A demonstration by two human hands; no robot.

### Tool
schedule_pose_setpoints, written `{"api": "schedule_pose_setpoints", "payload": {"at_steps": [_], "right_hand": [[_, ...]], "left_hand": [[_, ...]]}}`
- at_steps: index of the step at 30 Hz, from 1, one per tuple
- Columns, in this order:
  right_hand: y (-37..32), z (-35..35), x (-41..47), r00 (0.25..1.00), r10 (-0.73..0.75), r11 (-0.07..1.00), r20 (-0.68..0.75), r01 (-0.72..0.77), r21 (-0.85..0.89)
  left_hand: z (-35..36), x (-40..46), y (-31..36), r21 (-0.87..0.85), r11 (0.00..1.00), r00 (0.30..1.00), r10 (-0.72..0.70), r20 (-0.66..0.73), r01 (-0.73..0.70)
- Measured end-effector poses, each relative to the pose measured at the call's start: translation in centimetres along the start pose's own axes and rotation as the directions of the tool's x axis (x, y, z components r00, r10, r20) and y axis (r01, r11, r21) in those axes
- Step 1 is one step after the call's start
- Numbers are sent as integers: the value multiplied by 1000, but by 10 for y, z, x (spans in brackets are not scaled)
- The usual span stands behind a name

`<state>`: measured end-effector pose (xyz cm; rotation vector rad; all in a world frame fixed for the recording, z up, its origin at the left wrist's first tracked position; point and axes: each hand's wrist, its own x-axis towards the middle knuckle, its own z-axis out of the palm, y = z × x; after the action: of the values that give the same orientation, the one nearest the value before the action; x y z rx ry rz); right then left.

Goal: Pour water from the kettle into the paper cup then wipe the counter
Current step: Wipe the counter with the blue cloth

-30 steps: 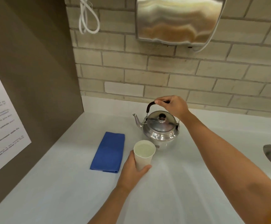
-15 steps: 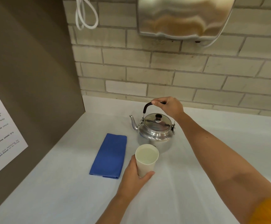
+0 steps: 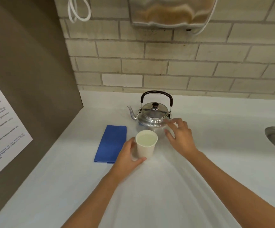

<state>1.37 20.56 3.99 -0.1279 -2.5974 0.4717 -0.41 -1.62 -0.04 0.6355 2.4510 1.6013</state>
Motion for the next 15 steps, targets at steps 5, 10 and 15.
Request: {"api": "schedule_pose_setpoints", "payload": {"at_steps": [5,10,15], "right_hand": [[9,9,-75,977,144,989,160,-138,-49],[7,13,-105,968,176,981,178,-156,-119],[3,15,-106,965,197,978,174,-180,-107]], "left_hand": [[-48,-4,-3,159,981,994,109,26,-111],[-77,42,-18,464,883,993,107,-46,-74],[-61,73,-43,712,702,997,-66,46,14]]}}
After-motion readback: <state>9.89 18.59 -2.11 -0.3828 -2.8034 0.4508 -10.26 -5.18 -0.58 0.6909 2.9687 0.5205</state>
